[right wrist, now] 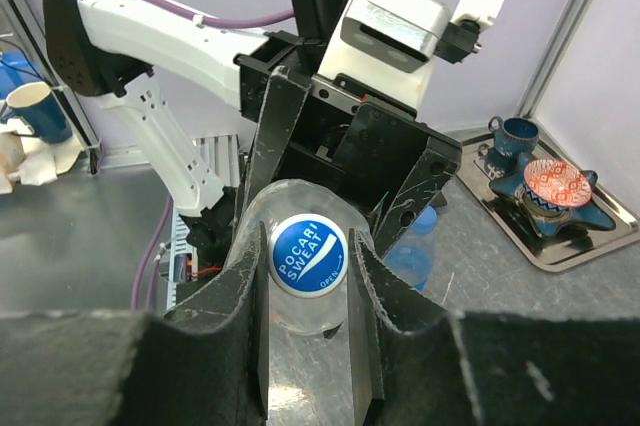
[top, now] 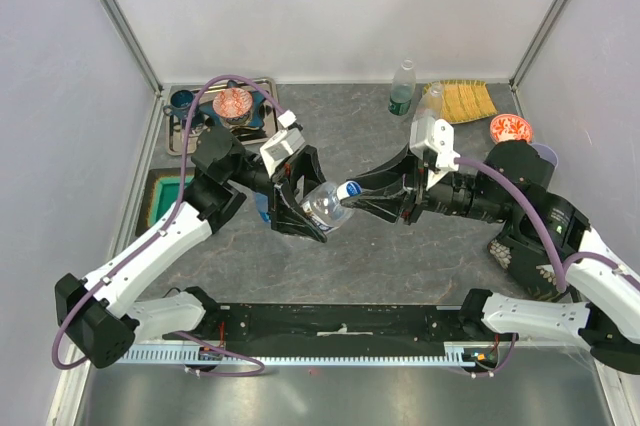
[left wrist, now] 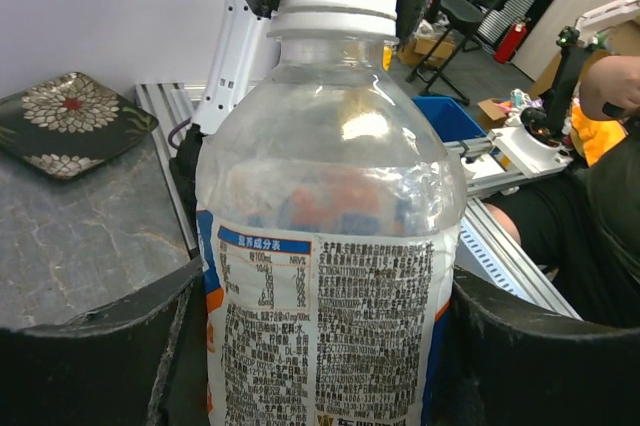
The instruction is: Unscrew the bottle caps
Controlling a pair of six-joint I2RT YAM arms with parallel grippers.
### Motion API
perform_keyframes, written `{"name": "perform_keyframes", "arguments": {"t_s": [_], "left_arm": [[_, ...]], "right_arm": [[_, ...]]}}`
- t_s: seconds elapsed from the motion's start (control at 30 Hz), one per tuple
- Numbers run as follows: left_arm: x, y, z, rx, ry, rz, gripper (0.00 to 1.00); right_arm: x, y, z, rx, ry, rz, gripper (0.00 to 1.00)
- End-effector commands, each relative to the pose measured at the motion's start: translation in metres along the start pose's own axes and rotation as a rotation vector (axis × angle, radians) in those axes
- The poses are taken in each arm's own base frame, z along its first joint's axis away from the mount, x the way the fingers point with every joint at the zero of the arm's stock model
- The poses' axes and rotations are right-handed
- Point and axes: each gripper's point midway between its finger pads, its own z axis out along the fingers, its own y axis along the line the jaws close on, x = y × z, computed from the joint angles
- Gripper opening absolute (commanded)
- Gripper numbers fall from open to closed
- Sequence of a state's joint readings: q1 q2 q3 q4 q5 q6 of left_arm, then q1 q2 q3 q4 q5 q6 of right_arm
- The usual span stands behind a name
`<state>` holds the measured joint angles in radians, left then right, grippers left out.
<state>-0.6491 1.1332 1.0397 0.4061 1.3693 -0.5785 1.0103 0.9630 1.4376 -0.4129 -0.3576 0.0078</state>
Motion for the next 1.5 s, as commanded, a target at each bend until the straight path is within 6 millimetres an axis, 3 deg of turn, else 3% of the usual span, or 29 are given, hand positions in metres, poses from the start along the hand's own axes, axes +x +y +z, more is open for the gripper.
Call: {"name": "perform_keyframes", "arguments": {"t_s": [0.0,0.17,0.27,0.3,0.4,0.5,0.63,0.77,0.8,0.83,0.9,0.93,1.0,1.03,1.23,1.47], "left_arm": [[-0.026,-0.001,-0.008,-0.048,-0.062,0.049,0.46],[-0.023,0.0,-0.009,-0.051,-0.052,0.046,0.46],[-0.021,0.005,-0.009,-0.082,-0.048,0.053,0.46],[-0.021,0.009,-0.01,-0.097,-0.048,0.084,0.46],[-0.021,0.023,-0.013,-0.188,-0.057,0.093,0.47],[-0.023,0.04,-0.018,-0.315,-0.074,0.122,0.47],[-0.027,0.073,-0.031,-0.565,-0.122,0.175,0.47],[-0.03,0.096,-0.046,-0.82,-0.141,0.29,0.49],[-0.027,0.096,-0.041,-0.842,-0.134,0.305,0.49],[-0.029,0.107,-0.054,-0.969,-0.147,0.318,0.5],[-0.026,0.111,-0.051,-1.04,-0.121,0.37,0.5],[-0.027,0.119,-0.064,-1.145,-0.122,0.376,0.5],[-0.023,0.122,-0.063,-1.196,-0.099,0.398,0.5],[-0.021,0.129,-0.072,-1.271,-0.09,0.395,0.5],[-0.018,0.131,-0.08,-1.374,-0.075,0.435,0.5],[-0.017,0.127,-0.081,-1.378,-0.078,0.444,0.49]], "right_arm": [[0.044,0.033,-0.025,-0.152,0.167,0.005,0.0],[0.037,0.022,-0.024,-0.08,0.148,0.021,0.0],[0.011,-0.003,-0.027,0.088,0.068,0.043,0.37],[-0.005,-0.011,-0.029,0.143,0.016,0.07,0.67],[-0.036,-0.038,-0.039,0.324,-0.084,0.126,0.9],[-0.055,-0.058,-0.044,0.448,-0.144,0.197,0.98],[-0.064,-0.073,-0.039,0.531,-0.2,0.291,0.98],[-0.046,-0.095,-0.022,0.64,-0.201,0.407,0.98],[-0.039,-0.103,-0.021,0.688,-0.197,0.428,0.97],[-0.035,-0.105,-0.018,0.704,-0.203,0.461,0.97],[-0.025,-0.112,-0.009,0.734,-0.195,0.492,0.95],[-0.024,-0.113,-0.005,0.733,-0.199,0.503,0.95],[-0.021,-0.116,0.003,0.734,-0.212,0.529,0.93],[-0.018,-0.118,0.008,0.739,-0.206,0.536,0.93],[0.001,-0.127,0.025,0.773,-0.166,0.556,0.87],[0.02,-0.133,0.029,0.809,-0.126,0.548,0.77]]}}
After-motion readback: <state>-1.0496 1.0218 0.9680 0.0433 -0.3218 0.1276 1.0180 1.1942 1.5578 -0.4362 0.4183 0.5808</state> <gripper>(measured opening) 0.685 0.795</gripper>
